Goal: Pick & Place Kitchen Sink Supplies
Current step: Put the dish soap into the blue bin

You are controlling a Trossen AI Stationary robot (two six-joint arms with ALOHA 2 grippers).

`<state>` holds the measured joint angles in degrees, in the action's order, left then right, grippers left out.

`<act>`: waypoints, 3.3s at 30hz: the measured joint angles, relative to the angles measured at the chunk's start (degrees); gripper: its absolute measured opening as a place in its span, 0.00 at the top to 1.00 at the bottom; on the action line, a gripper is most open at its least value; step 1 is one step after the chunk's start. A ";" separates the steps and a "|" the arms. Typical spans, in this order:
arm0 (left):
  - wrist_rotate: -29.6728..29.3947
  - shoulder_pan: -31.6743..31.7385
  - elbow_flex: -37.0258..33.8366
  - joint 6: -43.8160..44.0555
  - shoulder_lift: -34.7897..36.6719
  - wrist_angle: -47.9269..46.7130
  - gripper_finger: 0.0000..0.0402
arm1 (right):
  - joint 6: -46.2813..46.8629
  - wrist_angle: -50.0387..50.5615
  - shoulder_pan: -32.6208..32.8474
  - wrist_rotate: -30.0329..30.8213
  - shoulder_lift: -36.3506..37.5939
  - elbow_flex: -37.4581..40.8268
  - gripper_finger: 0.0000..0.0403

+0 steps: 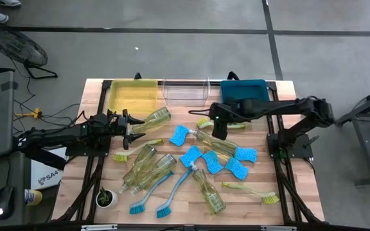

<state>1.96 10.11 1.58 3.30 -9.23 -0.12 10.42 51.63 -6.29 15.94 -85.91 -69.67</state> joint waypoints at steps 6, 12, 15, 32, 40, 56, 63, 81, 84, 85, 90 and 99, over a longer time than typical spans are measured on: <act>0.00 -0.01 0.00 0.00 -0.01 0.00 0.30 | 0.67 -1.22 -0.89 -4.96 -4.58 -0.02 0.42; 0.00 -0.02 0.00 -0.01 -0.02 0.00 0.30 | 1.12 -3.12 -0.89 -11.15 -7.90 -0.08 0.35; -0.01 -0.02 0.00 0.00 -0.01 0.00 0.30 | 1.15 -1.37 -0.85 -12.95 -9.73 -2.38 0.27; -0.01 -0.02 0.00 -0.01 -0.02 0.00 0.30 | -0.44 25.26 -0.85 -13.97 -34.11 -37.24 0.15; 0.00 -0.02 0.00 0.00 -0.02 -0.02 0.30 | -5.72 37.12 -1.13 -15.49 -45.93 -53.53 0.15; -0.01 -0.01 0.00 -0.01 0.00 -0.02 0.30 | -3.78 38.39 -2.00 -10.88 -51.52 -57.00 0.15; 0.00 -0.01 0.00 0.00 0.00 -0.02 0.30 | -2.36 38.41 -0.97 -8.03 -51.52 -56.98 0.15; -0.02 0.00 0.00 -0.02 -0.02 -0.02 0.30 | 2.16 38.42 3.08 -12.16 -48.06 -56.95 0.15; -0.02 0.00 0.00 0.00 0.00 -0.02 0.30 | 0.85 38.43 4.35 -13.88 -47.89 -56.91 0.15; 0.00 -0.02 0.00 -0.01 0.00 -0.02 0.30 | 0.03 38.41 4.76 -14.55 -47.85 -56.91 0.15; 0.00 -0.01 0.00 -0.01 0.00 -0.02 0.30 | -3.02 38.41 6.46 -15.54 -47.85 -56.91 0.15; -0.01 0.00 0.00 0.00 0.00 -0.02 0.30 | -0.19 38.39 8.02 -9.30 -47.85 -56.88 0.15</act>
<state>1.94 10.10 1.58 3.30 -9.23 -0.14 10.23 90.02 1.73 6.65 -133.75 -126.55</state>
